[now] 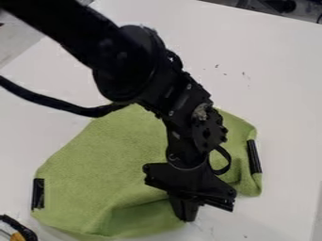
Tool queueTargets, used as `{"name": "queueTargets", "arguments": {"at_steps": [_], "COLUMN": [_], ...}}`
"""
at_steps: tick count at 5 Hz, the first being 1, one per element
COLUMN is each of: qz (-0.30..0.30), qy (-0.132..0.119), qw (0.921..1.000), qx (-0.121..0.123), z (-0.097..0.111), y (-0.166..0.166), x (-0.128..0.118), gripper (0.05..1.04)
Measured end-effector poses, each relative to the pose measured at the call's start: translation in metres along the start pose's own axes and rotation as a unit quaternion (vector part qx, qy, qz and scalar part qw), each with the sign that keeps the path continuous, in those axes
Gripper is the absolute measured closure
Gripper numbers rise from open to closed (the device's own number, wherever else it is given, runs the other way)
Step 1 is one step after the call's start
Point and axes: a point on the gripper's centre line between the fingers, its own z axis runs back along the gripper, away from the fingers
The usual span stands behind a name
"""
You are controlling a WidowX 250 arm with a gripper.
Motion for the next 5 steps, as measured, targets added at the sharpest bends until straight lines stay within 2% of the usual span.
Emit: {"name": "queueTargets", "arguments": {"at_steps": [1, 2, 3, 4, 5], "qz": [-0.002, 0.018, 0.035, 0.027, 0.020], "qy": [0.033, 0.065, 0.078, 0.084, 0.074], "qw": [0.9986, 0.9960, 0.9954, 0.9958, 0.9971], "qx": [0.041, 0.059, 0.044, 0.025, -0.005], "z": [0.041, 0.073, 0.083, 0.080, 0.063], "y": [0.002, 0.005, 0.020, 0.040, 0.081], "x": [0.010, 0.016, 0.026, 0.043, 0.075], "gripper": [1.031, 1.031, 1.031, 1.031, 1.031]}}
